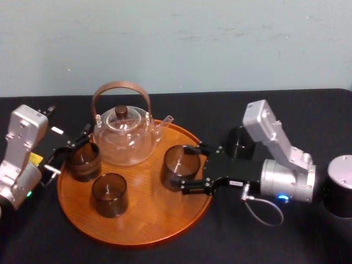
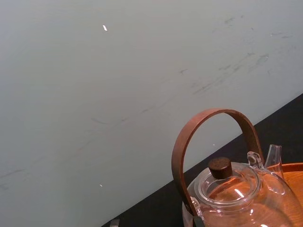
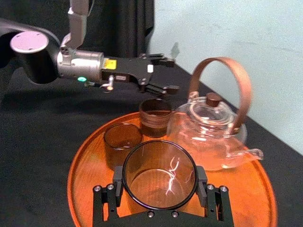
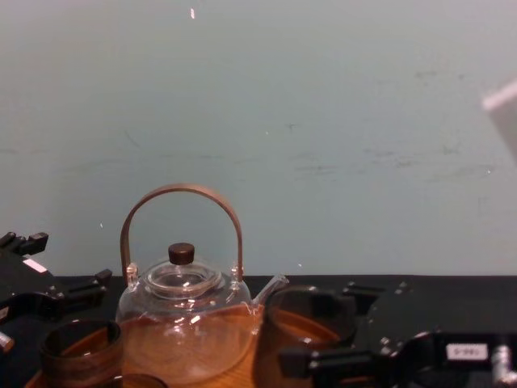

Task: Pick up the glass from the table and place it on the tray.

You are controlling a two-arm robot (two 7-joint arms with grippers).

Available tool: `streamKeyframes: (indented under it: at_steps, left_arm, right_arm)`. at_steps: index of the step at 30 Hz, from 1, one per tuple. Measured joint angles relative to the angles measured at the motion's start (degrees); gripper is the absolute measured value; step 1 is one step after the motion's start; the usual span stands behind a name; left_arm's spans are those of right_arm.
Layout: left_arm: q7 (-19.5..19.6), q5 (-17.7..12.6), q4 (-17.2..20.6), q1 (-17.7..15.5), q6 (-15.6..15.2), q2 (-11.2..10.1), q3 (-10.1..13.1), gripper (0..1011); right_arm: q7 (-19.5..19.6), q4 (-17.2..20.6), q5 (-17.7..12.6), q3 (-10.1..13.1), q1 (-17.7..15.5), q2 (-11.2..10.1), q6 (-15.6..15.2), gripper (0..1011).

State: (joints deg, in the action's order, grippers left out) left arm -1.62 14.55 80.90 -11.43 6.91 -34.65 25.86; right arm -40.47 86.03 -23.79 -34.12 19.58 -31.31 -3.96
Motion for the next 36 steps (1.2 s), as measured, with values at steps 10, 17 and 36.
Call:
streamKeyframes:
  at_steps: [10, 17, 36]
  left_arm:
    - [0.0, 0.0, 0.0, 0.0, 0.0, 0.0, 0.0, 1001]
    - [0.0, 0.0, 0.0, 0.0, 0.0, 0.0, 0.0, 1002]
    - [0.0, 0.0, 0.0, 0.0, 0.0, 0.0, 0.0, 1002]
  right_arm:
    - [-1.0, -2.6, 0.4, -3.2, 1.2, 1.4, -0.2, 903]
    - [-1.3, -4.6, 0.6, -4.6, 1.8, 2.1, -0.3, 903]
    - [-1.4, -8.3, 1.2, -6.3, 2.3, 3.7, -0.4, 903]
